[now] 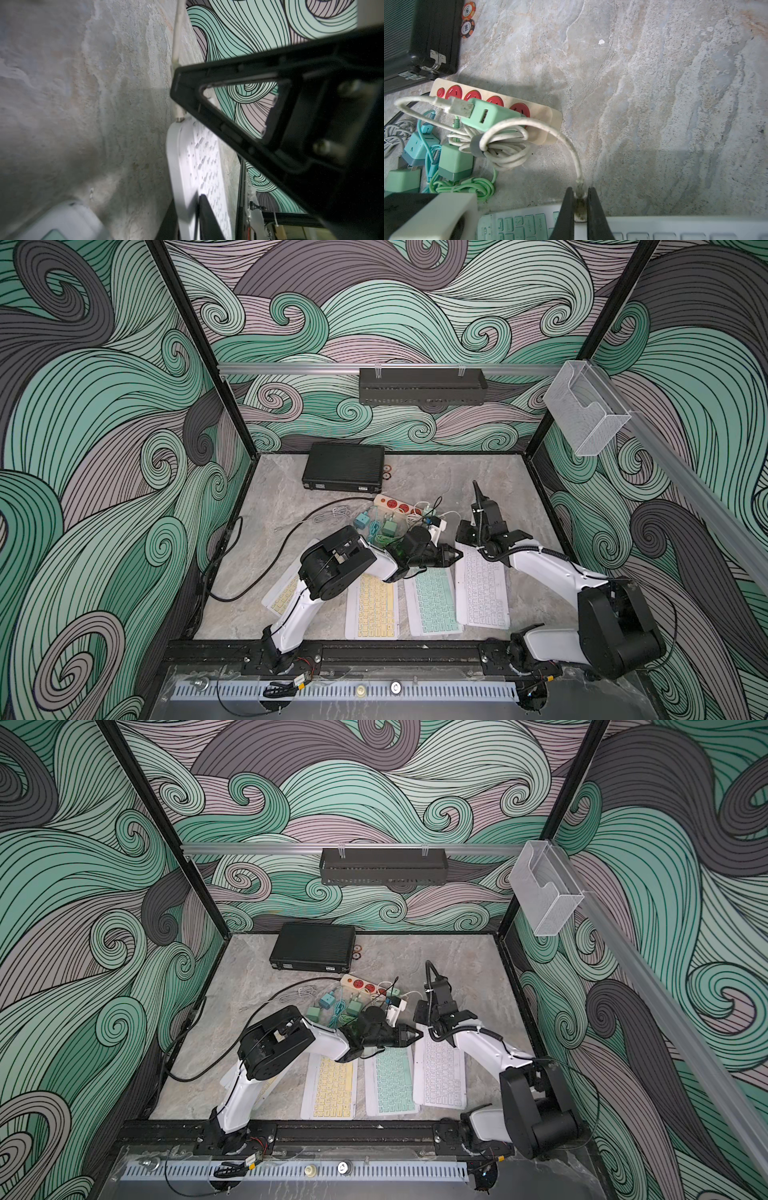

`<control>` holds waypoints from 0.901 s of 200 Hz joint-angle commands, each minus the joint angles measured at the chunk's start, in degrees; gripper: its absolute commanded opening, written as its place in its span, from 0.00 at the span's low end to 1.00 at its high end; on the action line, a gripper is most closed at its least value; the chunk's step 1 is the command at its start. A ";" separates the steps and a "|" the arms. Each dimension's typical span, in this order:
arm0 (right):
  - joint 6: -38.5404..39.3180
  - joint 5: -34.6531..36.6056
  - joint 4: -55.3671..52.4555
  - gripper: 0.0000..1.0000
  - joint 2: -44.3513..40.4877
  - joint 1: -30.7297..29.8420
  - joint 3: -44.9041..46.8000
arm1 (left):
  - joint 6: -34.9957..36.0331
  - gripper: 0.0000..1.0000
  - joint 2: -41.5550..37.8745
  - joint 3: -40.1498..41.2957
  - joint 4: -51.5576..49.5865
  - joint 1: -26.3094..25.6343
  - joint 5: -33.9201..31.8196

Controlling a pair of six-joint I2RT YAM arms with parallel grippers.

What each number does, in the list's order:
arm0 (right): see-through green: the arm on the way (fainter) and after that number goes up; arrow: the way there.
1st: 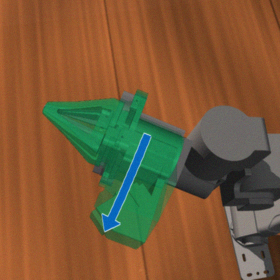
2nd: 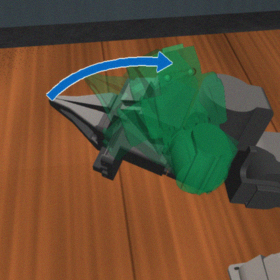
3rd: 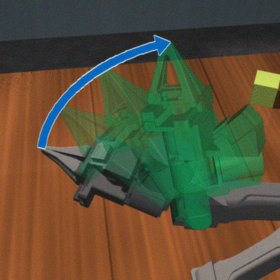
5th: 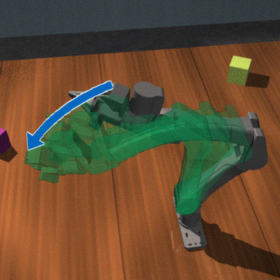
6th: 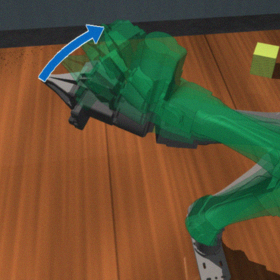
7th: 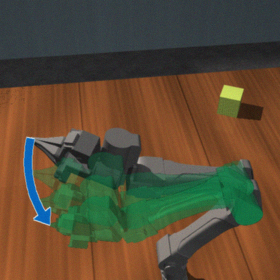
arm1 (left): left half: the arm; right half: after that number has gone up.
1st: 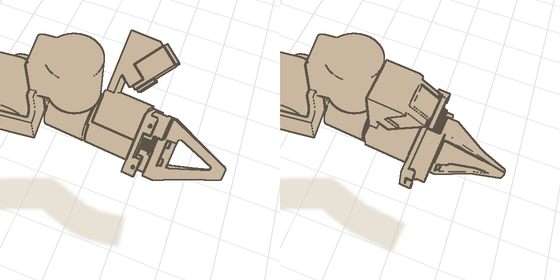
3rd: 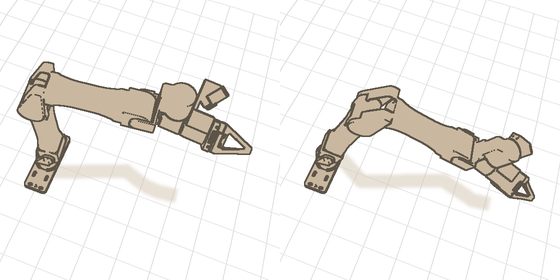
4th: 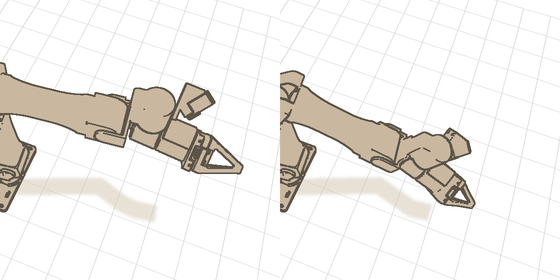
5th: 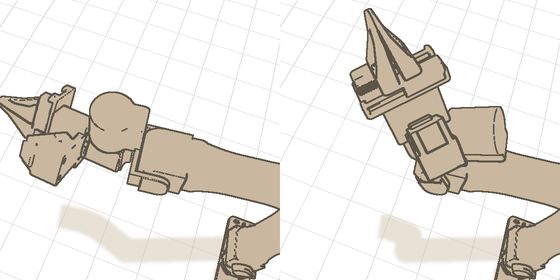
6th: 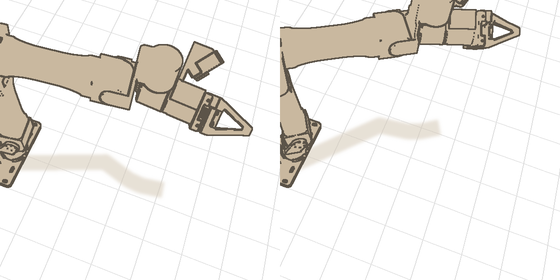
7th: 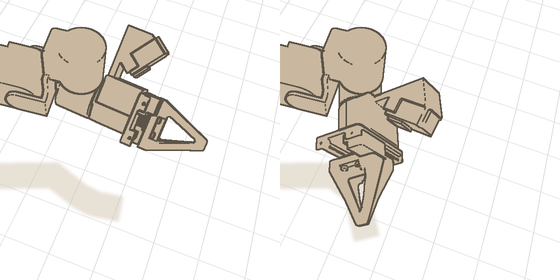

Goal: Unplug the wireless keyboard
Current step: Remove the power cord from the keyboard.

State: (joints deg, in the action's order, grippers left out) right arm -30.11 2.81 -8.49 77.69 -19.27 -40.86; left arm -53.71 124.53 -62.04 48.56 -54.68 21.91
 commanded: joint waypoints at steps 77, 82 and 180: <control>-1.88 0.75 1.27 0.25 -2.06 0.30 -0.53 | 0.97 0.00 0.56 -0.89 1.74 -0.61 1.47; -1.89 0.49 1.17 0.26 -2.10 0.49 -0.61 | 1.06 0.00 0.47 -0.80 1.72 -0.61 1.47; -1.93 -5.84 1.33 0.11 0.72 2.74 -1.94 | 1.07 0.00 0.33 -0.53 1.98 -0.69 1.62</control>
State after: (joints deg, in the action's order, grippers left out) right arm -31.11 -0.49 -7.97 77.52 -16.93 -41.30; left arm -56.82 124.57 -62.06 50.83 -54.68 22.90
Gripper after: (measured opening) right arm 0.157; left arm 0.074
